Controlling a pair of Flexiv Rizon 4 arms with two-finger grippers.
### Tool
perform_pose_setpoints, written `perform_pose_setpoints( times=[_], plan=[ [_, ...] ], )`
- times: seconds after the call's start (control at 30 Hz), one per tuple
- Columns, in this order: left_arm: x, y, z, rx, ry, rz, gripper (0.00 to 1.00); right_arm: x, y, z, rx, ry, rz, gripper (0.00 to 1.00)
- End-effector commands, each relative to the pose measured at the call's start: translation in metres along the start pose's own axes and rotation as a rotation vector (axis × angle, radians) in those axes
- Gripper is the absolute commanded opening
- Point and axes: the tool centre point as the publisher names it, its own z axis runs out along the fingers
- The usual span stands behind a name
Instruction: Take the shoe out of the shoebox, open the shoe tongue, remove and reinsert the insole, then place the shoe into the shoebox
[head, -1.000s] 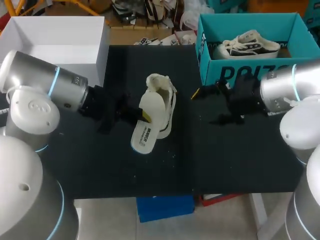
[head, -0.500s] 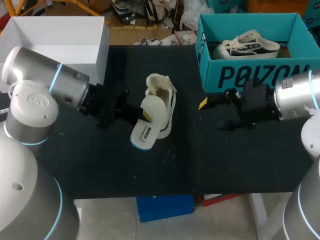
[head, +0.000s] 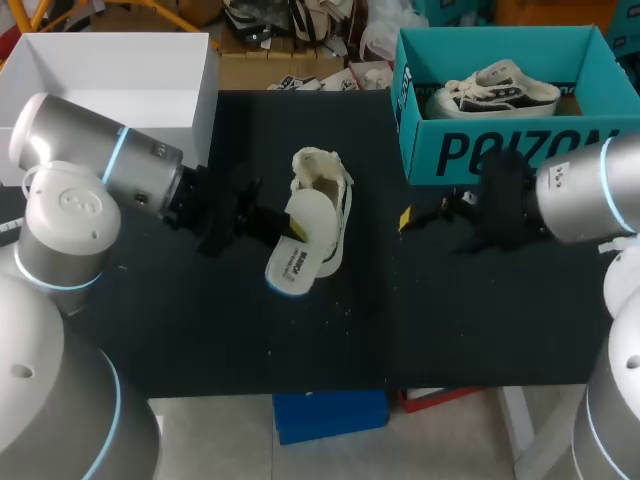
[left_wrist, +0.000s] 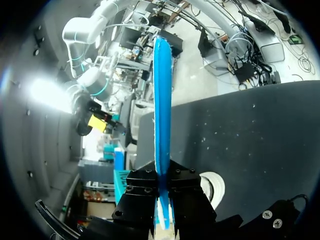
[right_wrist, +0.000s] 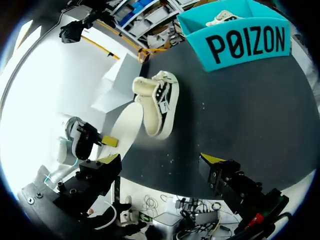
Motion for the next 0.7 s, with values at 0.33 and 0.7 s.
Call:
perform_pose_setpoints(
  times=[0.33, 0.7],
  plan=[
    [-0.003, 0.003, 0.009, 0.015, -0.004, 0.007, 0.0, 0.006, -0.009, 0.002, -0.27, -0.581, -0.33, 1.0],
    [-0.003, 0.003, 0.014, 0.029, 0.005, -0.001, 0.0, -0.006, -0.022, -0.003, -0.309, -0.568, -0.274, 1.0]
  ],
)
